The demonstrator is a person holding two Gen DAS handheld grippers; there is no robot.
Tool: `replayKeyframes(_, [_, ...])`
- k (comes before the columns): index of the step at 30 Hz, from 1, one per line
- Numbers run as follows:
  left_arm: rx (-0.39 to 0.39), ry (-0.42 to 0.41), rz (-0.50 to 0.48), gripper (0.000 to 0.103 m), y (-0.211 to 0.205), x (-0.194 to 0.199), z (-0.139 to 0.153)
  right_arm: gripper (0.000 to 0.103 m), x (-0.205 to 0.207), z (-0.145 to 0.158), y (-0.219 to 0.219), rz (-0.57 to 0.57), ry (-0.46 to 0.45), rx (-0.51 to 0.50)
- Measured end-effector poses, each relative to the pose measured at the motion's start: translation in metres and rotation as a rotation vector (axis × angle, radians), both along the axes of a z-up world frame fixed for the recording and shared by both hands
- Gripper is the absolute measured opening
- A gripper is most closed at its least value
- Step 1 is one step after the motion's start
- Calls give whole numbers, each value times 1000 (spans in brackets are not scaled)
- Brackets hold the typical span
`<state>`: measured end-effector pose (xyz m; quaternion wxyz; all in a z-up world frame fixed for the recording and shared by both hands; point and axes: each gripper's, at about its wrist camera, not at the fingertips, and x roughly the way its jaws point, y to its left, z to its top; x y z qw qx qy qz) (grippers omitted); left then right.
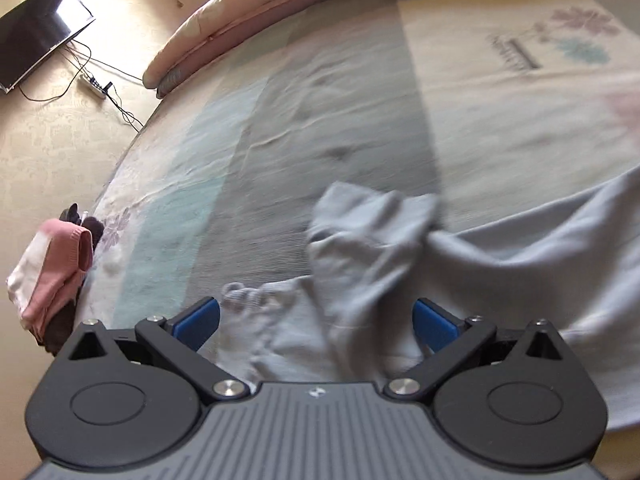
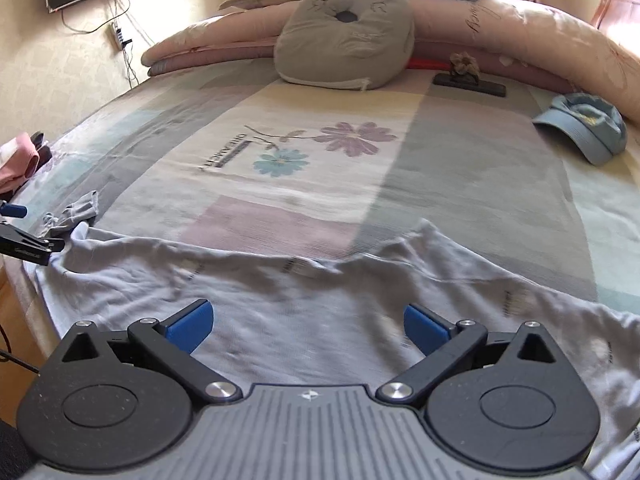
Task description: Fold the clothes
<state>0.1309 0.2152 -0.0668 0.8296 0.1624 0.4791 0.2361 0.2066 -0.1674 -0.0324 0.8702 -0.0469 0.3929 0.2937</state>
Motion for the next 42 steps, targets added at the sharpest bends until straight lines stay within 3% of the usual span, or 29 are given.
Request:
replayKeyframes(6, [-33,-64,17,102,23,-5,4,103,-12,10,41,32,-25,-44])
replayKeyframes(13, [-150,-177,191,102,53,-45,13,103,-14,13,79,98,-31,-75])
replayKeyframes(20, [-389,-220,386,102,91,-80,-3,103,-15,13,110,183,-37,-91])
replayKeyframes(23, [-401,-240,374,102,89,-83,-3,103,-16,14,115,194,-39,-99])
replayKeyframes(27, [-283,-232,230,102,67,-72,3,103,-17,15,116,197,-38,-101])
replayKeyframes(32, [-93,-164,20,102,37,-46,-7,103,-18,17,118,200,-37,-97])
replayKeyframes(38, [68,-138,-77,102,19,-38,-10,103,-24,18,118,205,-46,-101])
replayKeyframes(42, [217,-93,-149,102,3,-44,-18,103,-23,17,115,191,-39,-104])
